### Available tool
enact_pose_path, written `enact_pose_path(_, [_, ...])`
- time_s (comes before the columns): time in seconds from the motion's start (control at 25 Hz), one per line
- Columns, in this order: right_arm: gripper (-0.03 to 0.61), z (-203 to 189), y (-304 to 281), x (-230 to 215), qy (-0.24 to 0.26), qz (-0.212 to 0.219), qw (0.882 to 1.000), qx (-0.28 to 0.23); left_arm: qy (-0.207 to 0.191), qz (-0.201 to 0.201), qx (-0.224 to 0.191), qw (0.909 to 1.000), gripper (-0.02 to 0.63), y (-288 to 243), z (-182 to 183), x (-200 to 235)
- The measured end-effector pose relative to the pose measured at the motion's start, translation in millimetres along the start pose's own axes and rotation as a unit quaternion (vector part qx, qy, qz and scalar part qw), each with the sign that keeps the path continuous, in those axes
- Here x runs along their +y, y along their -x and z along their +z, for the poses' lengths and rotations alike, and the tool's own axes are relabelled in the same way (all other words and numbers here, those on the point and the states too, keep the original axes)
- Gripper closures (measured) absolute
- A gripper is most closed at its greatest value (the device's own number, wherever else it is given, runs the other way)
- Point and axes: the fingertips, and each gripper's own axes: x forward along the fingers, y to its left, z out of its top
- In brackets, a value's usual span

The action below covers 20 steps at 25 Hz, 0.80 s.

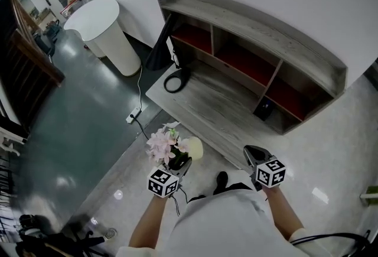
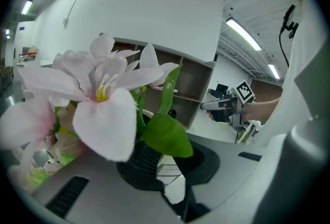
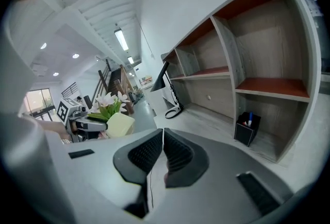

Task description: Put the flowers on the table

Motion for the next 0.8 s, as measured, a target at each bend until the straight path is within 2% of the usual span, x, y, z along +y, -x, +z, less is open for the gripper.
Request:
enact_pose_path(0.36, [0.558,2.5,-9.5,-31.3,-0.009,0.013,1.0,0.011,-0.057,-0.005,0.044,0.9974,0.554,-57.1,19.9,8.1])
enact_pose_path(0.8, [0.558,-1.5,-21.0,-52.3,-0.035,-0.014,0.999,0.02,-0.13,-0.042,0.114,0.984,0.554,-107.6,19.3,34.6])
